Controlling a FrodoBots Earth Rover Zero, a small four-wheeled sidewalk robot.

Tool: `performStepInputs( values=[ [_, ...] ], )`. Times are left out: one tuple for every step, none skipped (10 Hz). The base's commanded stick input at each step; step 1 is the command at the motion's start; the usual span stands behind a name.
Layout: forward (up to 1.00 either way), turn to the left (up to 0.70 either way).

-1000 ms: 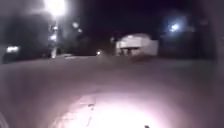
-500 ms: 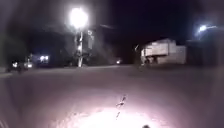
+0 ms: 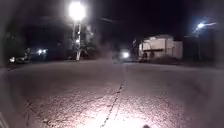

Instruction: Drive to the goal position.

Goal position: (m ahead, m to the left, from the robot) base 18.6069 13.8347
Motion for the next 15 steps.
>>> performStepInputs(
  values=[
    [0.0,0.0],
    [0.0,0.0],
    [0.0,0.0],
    [0.05,0.0],
    [0.7,0.17],
    [0.7,0.36],
    [0.7,0.36],
    [0.7,0.36],
    [0.7,0.36],
    [0.7,0.36],
    [0.7,0.36],
    [0.7,0.36],
    [0.7,0.36],
    [0.7,0.36],
    [0.7,0.36]
  ],
)
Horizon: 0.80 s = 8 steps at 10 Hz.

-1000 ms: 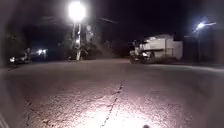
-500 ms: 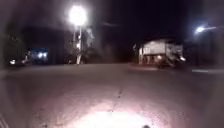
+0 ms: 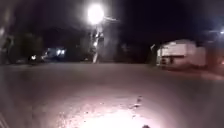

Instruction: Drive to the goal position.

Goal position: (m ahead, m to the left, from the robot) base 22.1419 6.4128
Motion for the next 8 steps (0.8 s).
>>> performStepInputs(
  values=[
    [0.7,0.36],
    [0.7,0.36],
    [0.7,0.36],
    [0.7,0.36],
    [0.7,0.36],
    [0.7,0.36],
    [0.7,0.36],
    [0.7,0.36]
  ],
)
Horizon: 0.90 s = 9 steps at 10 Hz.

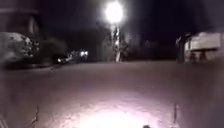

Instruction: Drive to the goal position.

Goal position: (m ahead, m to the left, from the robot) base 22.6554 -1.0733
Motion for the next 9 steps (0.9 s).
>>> performStepInputs(
  values=[
    [0.7,0.36],
    [0.7,0.36],
    [0.7,0.36],
    [0.7,0.36],
    [0.7,0.36],
    [0.7,0.22],
    [0.7,0.01],
    [0.7,0.01],
    [0.7,0.01]
  ],
)
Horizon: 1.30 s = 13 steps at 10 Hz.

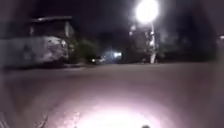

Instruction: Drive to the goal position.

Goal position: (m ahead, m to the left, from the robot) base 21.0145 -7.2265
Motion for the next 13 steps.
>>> performStepInputs(
  values=[
    [0.7,0.01],
    [0.7,0.01],
    [0.7,0.01],
    [0.7,0.01],
    [0.7,0.01],
    [0.7,0.01],
    [0.7,0.01],
    [0.7,0.01],
    [0.7,0.01],
    [0.7,0.01],
    [0.7,0.01],
    [0.7,0.01],
    [0.7,0.01]
  ],
)
